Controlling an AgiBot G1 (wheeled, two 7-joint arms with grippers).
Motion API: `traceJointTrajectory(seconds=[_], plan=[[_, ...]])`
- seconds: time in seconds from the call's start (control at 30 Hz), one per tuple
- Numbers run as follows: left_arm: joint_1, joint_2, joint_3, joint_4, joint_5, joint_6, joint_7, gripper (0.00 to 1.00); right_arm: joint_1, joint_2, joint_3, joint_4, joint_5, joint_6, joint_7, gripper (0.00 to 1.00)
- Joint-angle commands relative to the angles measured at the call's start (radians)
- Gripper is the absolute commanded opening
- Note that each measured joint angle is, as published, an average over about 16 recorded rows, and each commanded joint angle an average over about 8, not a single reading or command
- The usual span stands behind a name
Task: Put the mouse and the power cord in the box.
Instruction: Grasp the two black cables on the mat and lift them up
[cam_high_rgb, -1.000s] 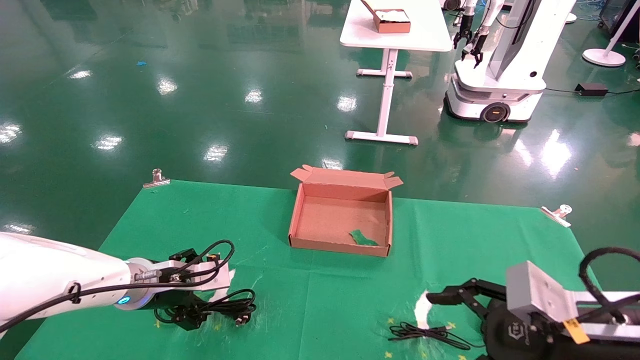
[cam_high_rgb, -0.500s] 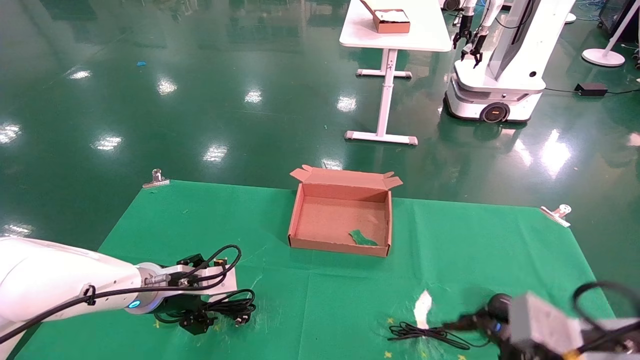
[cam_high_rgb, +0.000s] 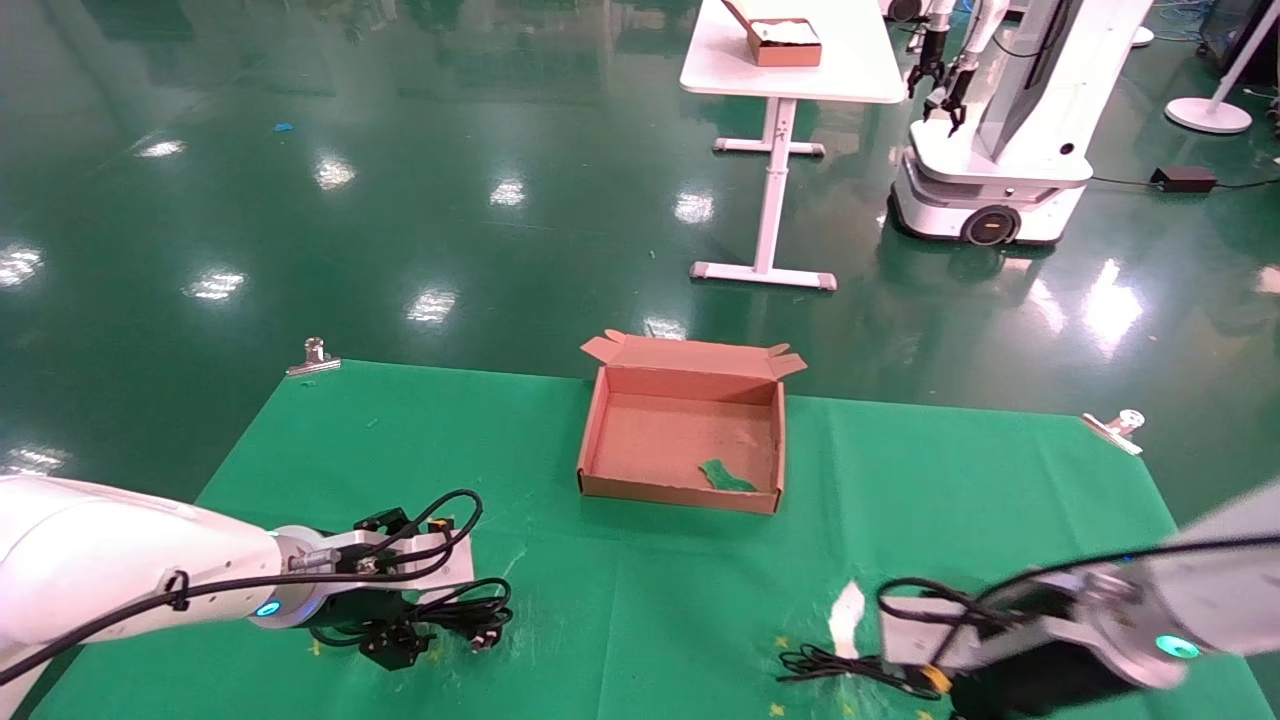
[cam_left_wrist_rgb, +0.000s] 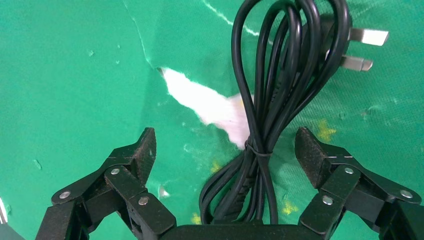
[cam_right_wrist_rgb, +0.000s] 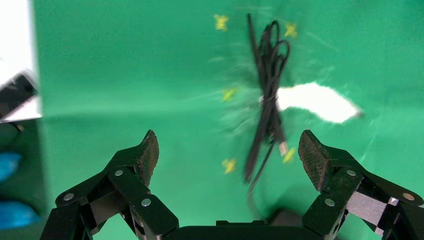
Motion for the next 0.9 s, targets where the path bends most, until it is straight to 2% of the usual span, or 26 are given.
traceJointTrajectory(seconds=[0.03, 0.23, 0.43, 0.47, 0.5, 0.7, 0.73, 0.77, 0.9], plan=[[0.0, 0.0, 0.0, 0.0, 0.0, 0.0, 0.0, 1.0, 0.041, -0.067, -0.032, -0.086, -0.059, 0.01, -0.04, 1.0], [0.0, 0.0, 0.0, 0.0, 0.0, 0.0, 0.0, 1.0, 0.117, -0.207, -0.072, -0.345, -0.128, 0.083, -0.143, 1.0], [0.0, 0.0, 0.0, 0.0, 0.0, 0.0, 0.0, 1.0, 0.161, -0.3, -0.085, -0.539, -0.153, 0.149, -0.218, 1.0], [0.0, 0.0, 0.0, 0.001, 0.0, 0.0, 0.0, 0.92, 0.167, -0.312, -0.087, -0.563, -0.155, 0.156, -0.23, 1.0], [0.0, 0.0, 0.0, 0.001, 0.0, -0.001, 0.0, 0.79, 0.171, -0.323, -0.088, -0.584, -0.157, 0.161, -0.239, 0.94], [0.0, 0.0, 0.0, 0.001, 0.0, -0.001, 0.0, 0.04, 0.181, -0.35, -0.092, -0.634, -0.162, 0.174, -0.264, 0.19], [0.0, 0.0, 0.0, 0.001, 0.0, -0.001, 0.0, 0.0, 0.18, -0.349, -0.092, -0.631, -0.161, 0.174, -0.262, 0.07], [0.0, 0.0, 0.0, 0.001, 0.0, -0.001, 0.0, 0.0, 0.18, -0.347, -0.091, -0.628, -0.16, 0.174, -0.26, 0.0], [0.0, 0.0, 0.0, 0.001, 0.0, -0.001, 0.0, 0.0, 0.176, -0.339, -0.09, -0.614, -0.158, 0.17, -0.254, 0.0]])
